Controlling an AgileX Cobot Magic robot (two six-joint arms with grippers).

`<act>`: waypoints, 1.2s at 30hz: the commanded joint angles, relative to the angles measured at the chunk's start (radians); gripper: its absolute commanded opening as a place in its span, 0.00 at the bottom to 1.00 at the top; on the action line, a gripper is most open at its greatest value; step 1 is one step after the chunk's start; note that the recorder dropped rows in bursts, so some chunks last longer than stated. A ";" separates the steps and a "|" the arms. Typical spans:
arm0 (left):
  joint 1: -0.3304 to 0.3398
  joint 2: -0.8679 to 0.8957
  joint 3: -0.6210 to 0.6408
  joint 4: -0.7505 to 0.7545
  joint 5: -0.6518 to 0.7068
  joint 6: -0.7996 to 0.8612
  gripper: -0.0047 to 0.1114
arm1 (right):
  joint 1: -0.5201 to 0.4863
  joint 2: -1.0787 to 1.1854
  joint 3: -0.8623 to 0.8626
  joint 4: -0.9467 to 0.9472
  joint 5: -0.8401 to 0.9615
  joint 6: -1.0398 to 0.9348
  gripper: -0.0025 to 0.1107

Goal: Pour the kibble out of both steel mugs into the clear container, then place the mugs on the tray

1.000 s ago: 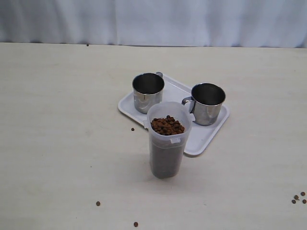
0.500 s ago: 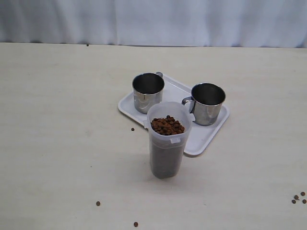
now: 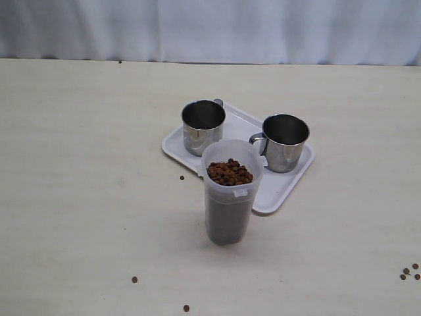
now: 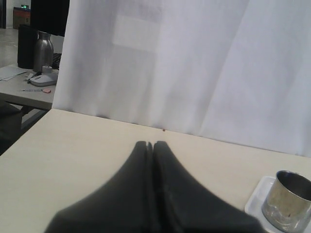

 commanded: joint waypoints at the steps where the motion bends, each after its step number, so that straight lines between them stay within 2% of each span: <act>1: -0.003 -0.003 0.003 -0.002 -0.012 -0.005 0.04 | 0.001 -0.003 0.005 0.001 -0.001 0.004 0.06; 36: -0.003 -0.003 0.003 0.018 -0.010 -0.005 0.04 | 0.001 -0.003 0.005 0.001 -0.001 0.004 0.06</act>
